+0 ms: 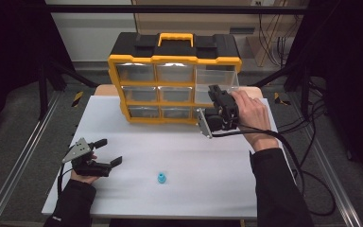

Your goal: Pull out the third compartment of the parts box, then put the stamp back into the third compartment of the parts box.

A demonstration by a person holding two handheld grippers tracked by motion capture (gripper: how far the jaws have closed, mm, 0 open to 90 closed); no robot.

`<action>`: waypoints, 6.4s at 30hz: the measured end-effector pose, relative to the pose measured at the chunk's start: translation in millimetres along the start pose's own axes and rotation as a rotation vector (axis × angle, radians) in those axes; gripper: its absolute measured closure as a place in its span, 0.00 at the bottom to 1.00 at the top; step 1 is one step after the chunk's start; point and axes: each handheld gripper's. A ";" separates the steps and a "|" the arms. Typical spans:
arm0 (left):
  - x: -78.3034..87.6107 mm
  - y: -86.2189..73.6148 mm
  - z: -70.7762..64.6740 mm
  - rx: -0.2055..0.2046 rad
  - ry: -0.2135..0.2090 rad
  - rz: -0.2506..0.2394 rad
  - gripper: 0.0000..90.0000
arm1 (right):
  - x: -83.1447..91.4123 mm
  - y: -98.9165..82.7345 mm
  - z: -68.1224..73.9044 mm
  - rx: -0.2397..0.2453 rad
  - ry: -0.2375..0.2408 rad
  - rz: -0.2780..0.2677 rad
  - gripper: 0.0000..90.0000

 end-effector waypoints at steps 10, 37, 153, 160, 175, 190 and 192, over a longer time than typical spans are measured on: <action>0.1 0.1 0.0 0.000 0.001 -0.001 0.01 | 0.7 -0.9 -4.1 -0.076 0.044 -0.036 0.67; 0.3 0.2 -0.1 0.000 0.001 -0.003 0.01 | 2.3 -4.8 -10.8 -0.402 0.143 -0.194 0.12; -3.7 -2.9 -5.8 0.008 0.003 0.018 0.01 | -14.9 0.7 146.4 -1.262 0.753 -0.623 0.02; -3.9 -3.0 -5.7 0.009 0.001 0.018 0.01 | -17.2 4.7 148.5 -1.260 0.767 -0.611 0.02; -4.5 -3.1 -5.4 0.008 0.005 0.022 0.01 | -21.5 20.4 156.4 -1.227 0.819 -0.594 0.02; -3.8 -2.2 -5.6 0.012 0.007 0.015 0.01 | -25.4 35.7 157.1 -1.209 0.849 -0.603 0.02; -3.4 -2.0 -5.6 0.010 0.006 0.014 0.01 | -25.9 37.5 157.9 -1.199 0.854 -0.598 0.02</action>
Point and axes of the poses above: each handheld gripper's, and its own axes: x roughly backward along the jaws, y roughly out of its top, z roughly to its left, and after that the axes turned 13 degrees about y, right-handed
